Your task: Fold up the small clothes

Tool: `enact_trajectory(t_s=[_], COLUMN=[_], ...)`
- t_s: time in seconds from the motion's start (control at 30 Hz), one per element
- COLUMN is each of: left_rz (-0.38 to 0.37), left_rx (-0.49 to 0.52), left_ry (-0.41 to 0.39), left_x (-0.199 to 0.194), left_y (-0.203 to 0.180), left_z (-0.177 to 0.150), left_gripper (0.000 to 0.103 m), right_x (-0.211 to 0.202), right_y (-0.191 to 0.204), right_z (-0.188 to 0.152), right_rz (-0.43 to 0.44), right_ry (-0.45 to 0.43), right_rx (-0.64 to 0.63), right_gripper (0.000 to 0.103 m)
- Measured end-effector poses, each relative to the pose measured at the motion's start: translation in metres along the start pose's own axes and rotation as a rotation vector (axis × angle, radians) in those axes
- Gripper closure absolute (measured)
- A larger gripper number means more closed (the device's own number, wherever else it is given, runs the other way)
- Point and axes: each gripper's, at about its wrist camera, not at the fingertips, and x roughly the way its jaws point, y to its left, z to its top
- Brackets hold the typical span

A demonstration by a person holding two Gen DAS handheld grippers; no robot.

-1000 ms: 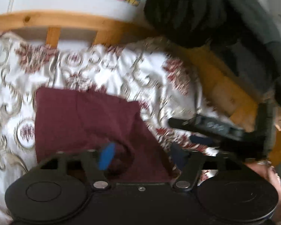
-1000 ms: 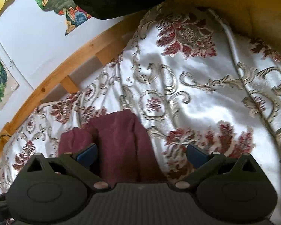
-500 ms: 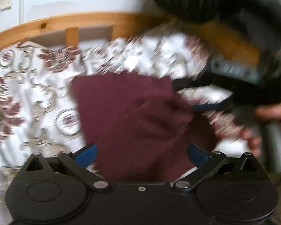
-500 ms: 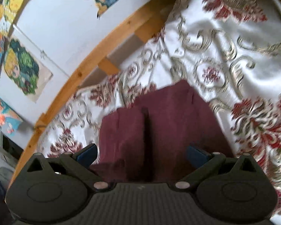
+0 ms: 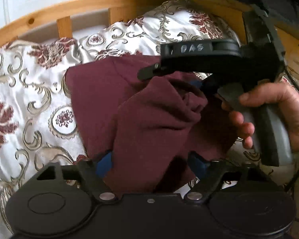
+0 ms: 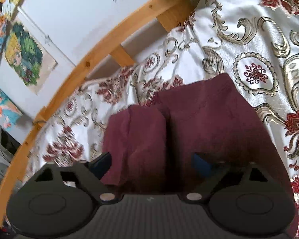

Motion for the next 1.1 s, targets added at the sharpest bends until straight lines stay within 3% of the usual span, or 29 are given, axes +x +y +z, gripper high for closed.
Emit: enact_trajectory(t_s=[0.07,0.13,0.23,0.4,0.53,0.73,0.9,1.1], left_rz=[0.021,0.019,0.008,-0.026,-0.089,-0.163,-0.230,-0.281], left_rx=[-0.007,-0.018,-0.030,-0.009,0.027,0.093,0.085,-0.019], left_ry=[-0.007,-0.015,-0.026,-0.060,-0.107,-0.167,-0.193,-0.172], left_x=[-0.001,-0.002,-0.003,-0.007,-0.010,-0.006,-0.003,-0.003], left_y=[0.002,0.004,0.005,-0.001,-0.011,-0.028,-0.030,-0.014], left_z=[-0.001,-0.001,-0.002,-0.003,-0.004,-0.004,-0.007,-0.005], left_gripper=[0.046,0.050,0.057,0.063,0.065,0.064,0.058,0.047], right_x=[0.003,0.005,0.000,-0.025,-0.048,-0.071,-0.077,-0.066], right_y=[0.001,0.002,0.006,0.021,0.020,-0.001,-0.012,-0.023], right_z=[-0.002,-0.003,-0.002,0.001,0.003,0.002,0.001,-0.003], right_rz=[0.007,0.005,-0.011,-0.053,-0.097,-0.186,-0.204,-0.230], right_ry=[0.010,0.012,-0.020,-0.100,-0.162,-0.188,-0.202,-0.161], right_rx=[-0.007,-0.006,-0.042,-0.153,-0.162,-0.103,-0.051,-0.021], right_gripper=[0.039,0.064,0.086,0.089,0.089,0.089,0.089,0.088])
